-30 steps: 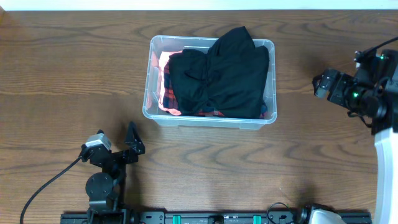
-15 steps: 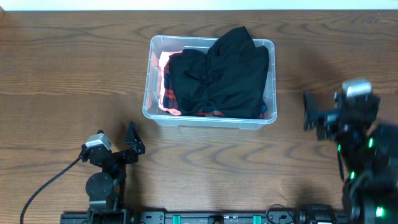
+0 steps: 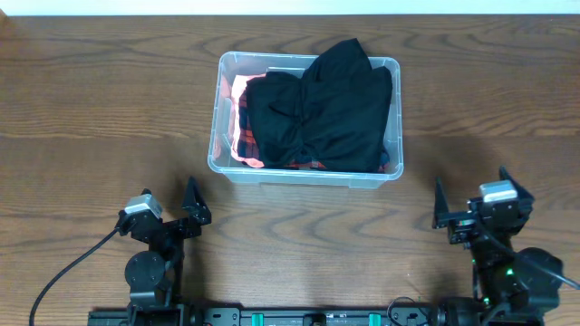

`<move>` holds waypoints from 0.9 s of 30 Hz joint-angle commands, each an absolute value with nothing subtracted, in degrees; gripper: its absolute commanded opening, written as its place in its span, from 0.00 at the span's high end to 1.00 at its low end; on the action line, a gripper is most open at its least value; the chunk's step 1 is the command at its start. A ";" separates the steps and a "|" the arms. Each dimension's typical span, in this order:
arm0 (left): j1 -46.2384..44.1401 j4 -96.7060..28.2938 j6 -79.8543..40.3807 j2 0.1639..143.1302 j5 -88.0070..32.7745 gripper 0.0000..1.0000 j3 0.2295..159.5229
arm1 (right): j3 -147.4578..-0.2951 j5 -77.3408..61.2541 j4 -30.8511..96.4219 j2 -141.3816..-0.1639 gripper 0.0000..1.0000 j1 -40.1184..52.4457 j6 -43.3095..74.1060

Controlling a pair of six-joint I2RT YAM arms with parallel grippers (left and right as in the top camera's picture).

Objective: Pack container

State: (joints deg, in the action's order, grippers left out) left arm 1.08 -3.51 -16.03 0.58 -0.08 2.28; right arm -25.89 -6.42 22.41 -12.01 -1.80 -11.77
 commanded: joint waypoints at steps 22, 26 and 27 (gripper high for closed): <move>1.37 -4.14 -15.25 0.23 -0.47 0.02 0.34 | -10.26 -5.30 11.14 -0.27 0.01 -3.01 -12.71; 1.37 -4.14 -15.25 0.23 -0.47 0.02 0.34 | -7.81 -5.34 9.74 -0.27 0.01 -3.14 -12.69; 1.37 -4.14 -15.25 0.23 -0.45 0.02 0.34 | -7.22 -5.39 9.76 -0.27 0.01 -3.14 -12.62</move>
